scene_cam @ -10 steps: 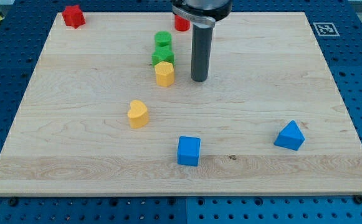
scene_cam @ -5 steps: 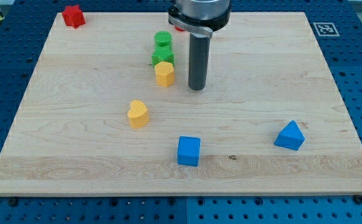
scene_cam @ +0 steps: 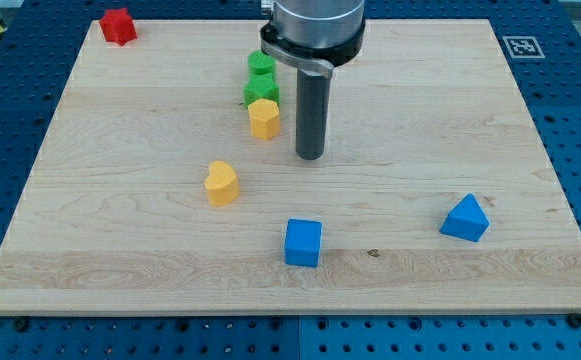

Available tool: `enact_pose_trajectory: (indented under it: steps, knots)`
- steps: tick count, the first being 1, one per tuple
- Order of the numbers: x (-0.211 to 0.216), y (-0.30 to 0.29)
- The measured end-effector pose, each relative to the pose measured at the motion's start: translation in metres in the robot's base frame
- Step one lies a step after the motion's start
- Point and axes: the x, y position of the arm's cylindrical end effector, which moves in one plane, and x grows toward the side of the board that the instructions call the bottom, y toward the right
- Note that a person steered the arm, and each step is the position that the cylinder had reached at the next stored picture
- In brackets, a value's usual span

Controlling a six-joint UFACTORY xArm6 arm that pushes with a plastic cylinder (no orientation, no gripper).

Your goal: Point your arm at the yellow heart

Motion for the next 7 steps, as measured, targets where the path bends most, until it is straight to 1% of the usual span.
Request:
enact_pose_trajectory:
  steps: [2, 4, 5, 6, 7]
  knots:
    - [0.002, -0.050]
    - [0.002, -0.076]
    - [0.002, -0.104]
    - [0.002, -0.119]
    - [0.002, -0.120]
